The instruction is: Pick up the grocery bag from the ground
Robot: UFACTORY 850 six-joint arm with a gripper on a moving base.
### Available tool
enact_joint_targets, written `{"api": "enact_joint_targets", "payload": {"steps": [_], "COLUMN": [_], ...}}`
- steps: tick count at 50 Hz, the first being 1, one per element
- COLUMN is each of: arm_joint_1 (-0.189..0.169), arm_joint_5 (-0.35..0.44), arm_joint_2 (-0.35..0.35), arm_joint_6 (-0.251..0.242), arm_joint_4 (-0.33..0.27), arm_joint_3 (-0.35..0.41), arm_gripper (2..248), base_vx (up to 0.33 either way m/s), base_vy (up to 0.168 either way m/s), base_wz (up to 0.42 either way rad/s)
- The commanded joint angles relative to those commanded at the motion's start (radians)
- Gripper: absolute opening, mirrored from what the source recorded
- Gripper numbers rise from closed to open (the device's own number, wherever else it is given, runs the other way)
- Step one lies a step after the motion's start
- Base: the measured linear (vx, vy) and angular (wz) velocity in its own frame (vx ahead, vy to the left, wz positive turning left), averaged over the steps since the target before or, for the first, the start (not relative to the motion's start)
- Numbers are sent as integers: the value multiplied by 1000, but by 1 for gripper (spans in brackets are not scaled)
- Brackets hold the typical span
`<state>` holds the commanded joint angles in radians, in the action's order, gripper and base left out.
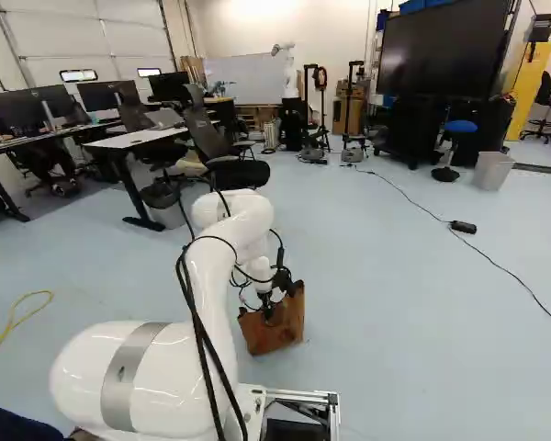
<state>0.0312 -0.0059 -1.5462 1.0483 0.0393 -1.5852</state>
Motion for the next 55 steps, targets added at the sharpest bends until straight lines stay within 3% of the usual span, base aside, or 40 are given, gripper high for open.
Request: {"api": "enact_joint_targets", "payload": {"steps": [55], "arm_joint_1": [0], "arm_joint_5": [0], "arm_joint_2": [201], "arm_joint_6": [0], "arm_joint_4": [0], "arm_joint_3": [186], "arm_gripper": [20], "base_vx": [0], "base_vy": [0], "base_wz": [0]}}
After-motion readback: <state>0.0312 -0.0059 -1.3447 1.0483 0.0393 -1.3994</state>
